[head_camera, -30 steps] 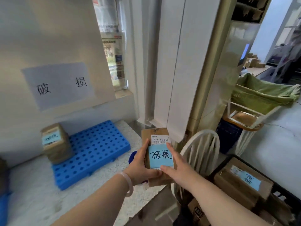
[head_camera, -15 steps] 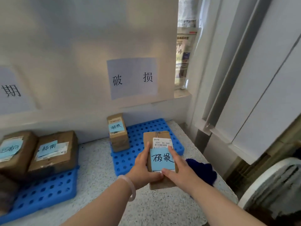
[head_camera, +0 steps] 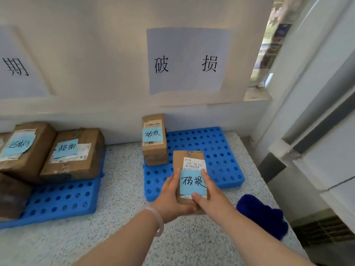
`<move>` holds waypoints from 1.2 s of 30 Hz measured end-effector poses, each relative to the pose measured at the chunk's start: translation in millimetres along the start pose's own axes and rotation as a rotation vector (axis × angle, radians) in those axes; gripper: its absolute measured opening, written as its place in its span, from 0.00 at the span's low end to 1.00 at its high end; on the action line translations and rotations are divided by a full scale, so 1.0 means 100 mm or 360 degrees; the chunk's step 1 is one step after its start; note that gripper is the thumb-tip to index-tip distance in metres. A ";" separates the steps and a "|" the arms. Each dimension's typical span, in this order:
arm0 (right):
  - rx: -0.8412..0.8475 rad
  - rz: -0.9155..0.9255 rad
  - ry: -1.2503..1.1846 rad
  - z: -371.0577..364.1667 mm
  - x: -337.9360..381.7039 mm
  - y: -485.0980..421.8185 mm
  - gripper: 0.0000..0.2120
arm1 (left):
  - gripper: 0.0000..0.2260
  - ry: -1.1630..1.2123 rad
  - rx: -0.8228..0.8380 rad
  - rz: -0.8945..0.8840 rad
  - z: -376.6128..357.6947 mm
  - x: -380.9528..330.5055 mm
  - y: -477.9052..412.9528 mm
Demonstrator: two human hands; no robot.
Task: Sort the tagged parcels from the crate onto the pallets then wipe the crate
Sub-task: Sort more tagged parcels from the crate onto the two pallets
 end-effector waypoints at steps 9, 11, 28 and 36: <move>0.0230 -0.0050 0.0224 -0.09 -0.22 -0.70 0.43 | 0.63 -0.0131 0.0049 0.0273 -0.13 0.33 -0.59; 0.0247 -0.0017 0.0266 -0.11 -0.22 -0.81 0.43 | 0.63 -0.0134 0.0005 0.0275 -0.09 0.36 -0.69; 0.0177 0.0322 0.0694 -0.05 -0.09 -0.41 0.42 | 0.38 -0.0866 -0.0113 0.0021 -0.25 0.36 -0.20; 0.0173 0.0424 0.1122 -0.26 -0.16 -0.06 0.41 | 0.35 -0.1063 -0.0002 -0.0130 -0.40 0.27 -0.04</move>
Point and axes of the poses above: each hand's wrist, its own y-axis away from the middle knuckle, its own z-axis out of the back of the hand, x = y × z, the point moved 10 cm from there along -y, towards the middle knuckle, and after that the axes turned 14 degrees about -y, right-handed, at the moved point
